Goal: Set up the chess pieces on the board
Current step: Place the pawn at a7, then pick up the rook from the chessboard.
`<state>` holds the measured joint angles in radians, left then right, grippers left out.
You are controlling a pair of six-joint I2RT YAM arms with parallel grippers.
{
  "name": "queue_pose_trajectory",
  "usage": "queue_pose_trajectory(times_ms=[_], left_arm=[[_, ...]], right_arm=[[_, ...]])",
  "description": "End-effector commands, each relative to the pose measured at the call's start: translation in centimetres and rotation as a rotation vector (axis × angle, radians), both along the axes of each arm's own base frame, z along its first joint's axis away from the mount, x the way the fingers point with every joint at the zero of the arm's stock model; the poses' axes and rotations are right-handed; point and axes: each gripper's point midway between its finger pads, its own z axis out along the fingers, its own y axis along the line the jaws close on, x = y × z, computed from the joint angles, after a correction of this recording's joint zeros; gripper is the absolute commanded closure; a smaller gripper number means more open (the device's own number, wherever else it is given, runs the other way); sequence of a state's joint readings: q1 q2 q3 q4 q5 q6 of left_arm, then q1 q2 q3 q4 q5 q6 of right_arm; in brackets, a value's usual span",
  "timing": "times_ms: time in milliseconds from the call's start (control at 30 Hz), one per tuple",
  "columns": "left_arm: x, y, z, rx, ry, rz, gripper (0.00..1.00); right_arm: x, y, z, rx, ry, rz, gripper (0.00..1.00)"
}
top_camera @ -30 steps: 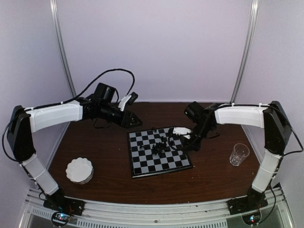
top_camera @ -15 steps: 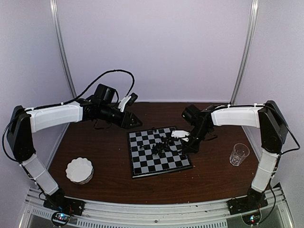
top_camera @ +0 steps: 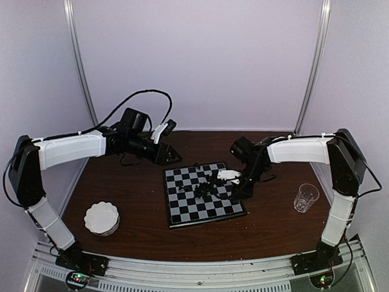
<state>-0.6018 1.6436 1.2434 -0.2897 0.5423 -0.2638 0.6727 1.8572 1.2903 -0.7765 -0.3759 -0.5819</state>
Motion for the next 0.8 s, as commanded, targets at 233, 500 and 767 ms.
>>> queue_pose_trajectory(times_ms=[233, 500, 767], left_arm=[[0.4, 0.7, 0.2, 0.027, -0.036, 0.016, 0.51], [-1.5, 1.1, -4.5, 0.264, -0.018, -0.168, 0.54], [-2.1, 0.0, -6.8, 0.335, -0.076, -0.352, 0.53]], right_arm=[[-0.2, 0.7, 4.4, 0.048, -0.027, -0.008, 0.72], [-1.8, -0.1, 9.6, 0.158, -0.018, 0.016, 0.68], [-2.0, -1.1, 9.8, 0.255, 0.030, -0.048, 0.68]])
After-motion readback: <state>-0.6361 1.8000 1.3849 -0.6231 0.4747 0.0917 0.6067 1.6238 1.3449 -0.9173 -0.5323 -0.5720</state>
